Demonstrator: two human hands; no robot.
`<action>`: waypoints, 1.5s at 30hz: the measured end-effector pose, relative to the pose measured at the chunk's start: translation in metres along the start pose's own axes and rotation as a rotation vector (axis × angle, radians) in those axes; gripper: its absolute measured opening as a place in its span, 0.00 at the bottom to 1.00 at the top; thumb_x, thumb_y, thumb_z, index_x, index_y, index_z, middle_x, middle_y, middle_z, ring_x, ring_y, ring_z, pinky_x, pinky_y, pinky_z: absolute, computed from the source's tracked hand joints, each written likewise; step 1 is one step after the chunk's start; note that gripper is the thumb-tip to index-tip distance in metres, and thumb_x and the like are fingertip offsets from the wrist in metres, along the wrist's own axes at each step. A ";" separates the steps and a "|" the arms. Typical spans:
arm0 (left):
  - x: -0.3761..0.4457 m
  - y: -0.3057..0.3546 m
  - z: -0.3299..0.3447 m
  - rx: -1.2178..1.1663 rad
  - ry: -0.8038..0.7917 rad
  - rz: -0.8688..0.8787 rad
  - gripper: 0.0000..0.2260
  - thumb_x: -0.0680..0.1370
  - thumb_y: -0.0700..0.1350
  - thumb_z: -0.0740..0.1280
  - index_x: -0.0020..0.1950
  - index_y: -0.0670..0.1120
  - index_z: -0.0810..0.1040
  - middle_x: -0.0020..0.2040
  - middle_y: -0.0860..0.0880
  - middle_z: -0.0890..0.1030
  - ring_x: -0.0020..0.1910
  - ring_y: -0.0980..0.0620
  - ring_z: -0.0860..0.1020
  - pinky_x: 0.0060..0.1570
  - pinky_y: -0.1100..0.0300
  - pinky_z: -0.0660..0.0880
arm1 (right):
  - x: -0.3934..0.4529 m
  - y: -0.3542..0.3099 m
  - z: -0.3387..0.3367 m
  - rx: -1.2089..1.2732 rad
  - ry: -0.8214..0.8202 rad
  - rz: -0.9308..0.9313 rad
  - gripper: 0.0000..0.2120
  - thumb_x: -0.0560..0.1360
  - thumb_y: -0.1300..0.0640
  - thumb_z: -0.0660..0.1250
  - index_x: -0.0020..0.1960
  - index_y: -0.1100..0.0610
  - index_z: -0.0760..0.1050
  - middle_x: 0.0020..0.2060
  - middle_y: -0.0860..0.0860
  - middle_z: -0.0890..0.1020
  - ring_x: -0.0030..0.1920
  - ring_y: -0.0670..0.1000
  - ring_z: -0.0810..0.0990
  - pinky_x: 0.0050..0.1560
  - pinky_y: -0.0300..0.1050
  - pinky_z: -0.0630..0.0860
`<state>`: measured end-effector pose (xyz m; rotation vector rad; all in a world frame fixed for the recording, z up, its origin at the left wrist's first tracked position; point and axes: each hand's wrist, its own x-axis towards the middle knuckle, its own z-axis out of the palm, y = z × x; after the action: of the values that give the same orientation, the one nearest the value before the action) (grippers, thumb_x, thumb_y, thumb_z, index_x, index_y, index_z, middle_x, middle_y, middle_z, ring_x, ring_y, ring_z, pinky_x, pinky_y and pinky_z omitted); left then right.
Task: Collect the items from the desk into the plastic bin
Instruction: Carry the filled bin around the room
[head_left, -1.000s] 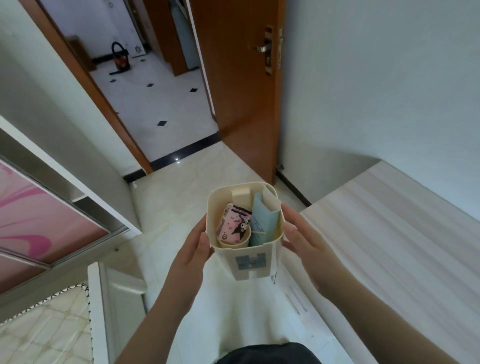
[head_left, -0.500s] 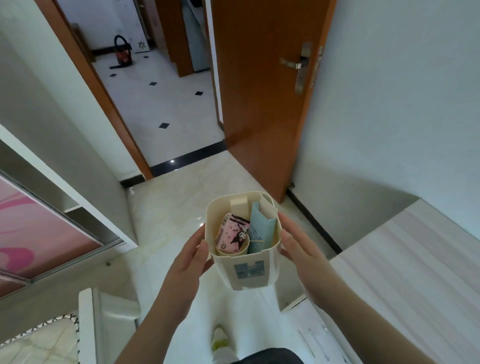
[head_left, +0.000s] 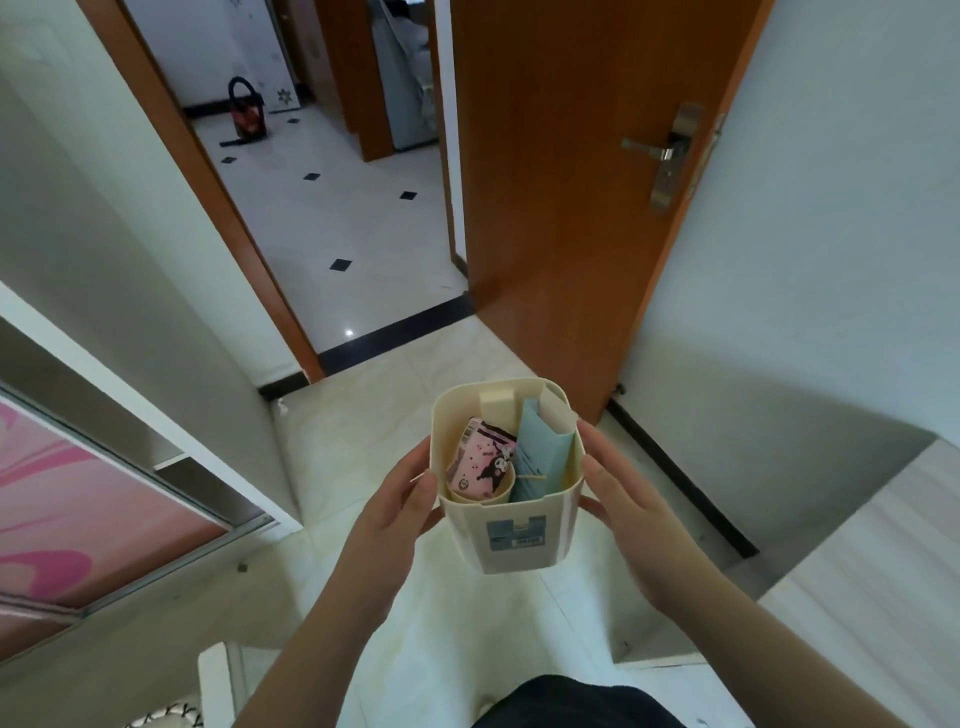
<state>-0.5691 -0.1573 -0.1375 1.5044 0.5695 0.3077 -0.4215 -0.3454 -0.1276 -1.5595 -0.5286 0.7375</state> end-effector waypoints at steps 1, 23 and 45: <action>0.008 0.000 0.000 0.003 -0.012 0.002 0.17 0.76 0.62 0.59 0.65 0.69 0.73 0.62 0.66 0.78 0.61 0.63 0.77 0.54 0.60 0.77 | 0.005 0.000 -0.001 0.004 0.011 -0.001 0.17 0.83 0.50 0.54 0.65 0.31 0.69 0.59 0.31 0.78 0.59 0.36 0.77 0.49 0.31 0.77; 0.220 0.022 0.105 0.081 -0.292 -0.062 0.18 0.77 0.61 0.64 0.67 0.67 0.72 0.62 0.67 0.77 0.61 0.63 0.77 0.45 0.69 0.77 | 0.127 0.014 -0.132 0.180 0.295 0.008 0.19 0.79 0.50 0.56 0.68 0.38 0.69 0.62 0.39 0.78 0.63 0.42 0.76 0.60 0.41 0.74; 0.409 0.031 0.303 0.048 -0.827 -0.076 0.19 0.76 0.53 0.67 0.67 0.66 0.73 0.65 0.62 0.78 0.65 0.61 0.75 0.57 0.61 0.76 | 0.176 0.021 -0.286 0.220 0.856 0.044 0.20 0.77 0.44 0.57 0.68 0.38 0.69 0.63 0.41 0.78 0.65 0.42 0.74 0.64 0.52 0.69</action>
<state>-0.0624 -0.1955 -0.1829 1.4949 -0.0308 -0.3874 -0.0962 -0.4220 -0.1678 -1.5130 0.2155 0.1030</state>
